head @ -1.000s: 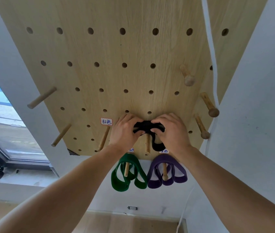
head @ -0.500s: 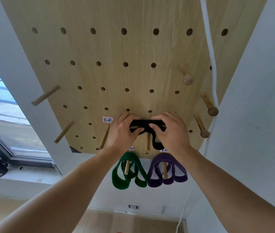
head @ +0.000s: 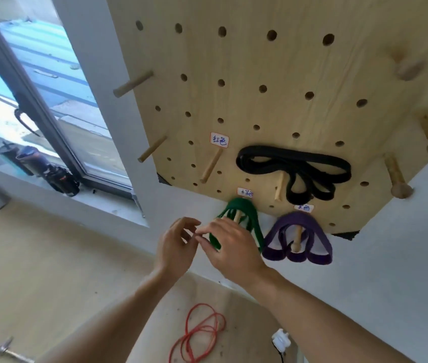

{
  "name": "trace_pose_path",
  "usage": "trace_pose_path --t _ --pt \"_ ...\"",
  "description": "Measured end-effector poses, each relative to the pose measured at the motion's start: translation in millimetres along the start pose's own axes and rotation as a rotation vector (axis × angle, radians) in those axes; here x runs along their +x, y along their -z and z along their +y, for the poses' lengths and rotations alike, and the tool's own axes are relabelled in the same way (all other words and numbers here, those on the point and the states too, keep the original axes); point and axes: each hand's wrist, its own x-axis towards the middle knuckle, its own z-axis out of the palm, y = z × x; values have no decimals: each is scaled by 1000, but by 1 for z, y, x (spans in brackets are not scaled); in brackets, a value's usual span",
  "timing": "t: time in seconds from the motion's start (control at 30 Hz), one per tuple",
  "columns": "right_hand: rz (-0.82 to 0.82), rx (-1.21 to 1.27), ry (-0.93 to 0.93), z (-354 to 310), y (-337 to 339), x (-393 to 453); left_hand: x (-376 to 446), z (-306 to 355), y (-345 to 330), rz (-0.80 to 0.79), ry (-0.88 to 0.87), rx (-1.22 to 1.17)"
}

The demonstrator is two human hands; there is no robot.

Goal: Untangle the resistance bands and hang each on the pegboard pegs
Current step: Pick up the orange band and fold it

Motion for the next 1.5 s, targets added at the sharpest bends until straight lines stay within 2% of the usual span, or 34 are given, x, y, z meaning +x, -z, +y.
trace_pose_path --t 0.1,0.27,0.43,0.6,0.77,0.93,1.07,1.2,1.37,1.5 --pt "-163 36 -139 -7 -25 -9 -25 -36 18 -143 187 8" --pt "-389 47 -352 -26 -80 -36 -69 -103 48 -215 364 -58" --pt "-664 5 -525 -61 -159 -89 -131 -182 73 -378 541 -42" --pt "-721 80 -737 -88 -222 -151 -186 -247 91 -522 602 46" --pt "-780 104 -921 -86 -253 -210 -216 -277 82 -592 638 55" --pt "-851 116 -1027 -55 -298 -255 -237 -314 42 -579 699 61" --pt "-981 118 -1015 -3 -364 -296 -267 -381 -22 -572 781 58" --pt "-975 122 -1022 53 -451 -330 -289 -453 -87 -621 822 61" --pt "-958 123 -982 120 -571 -386 -308 -558 -162 -655 747 134" --pt "-1036 37 -873 173 -653 -445 -320 -645 -210 -802 648 307"
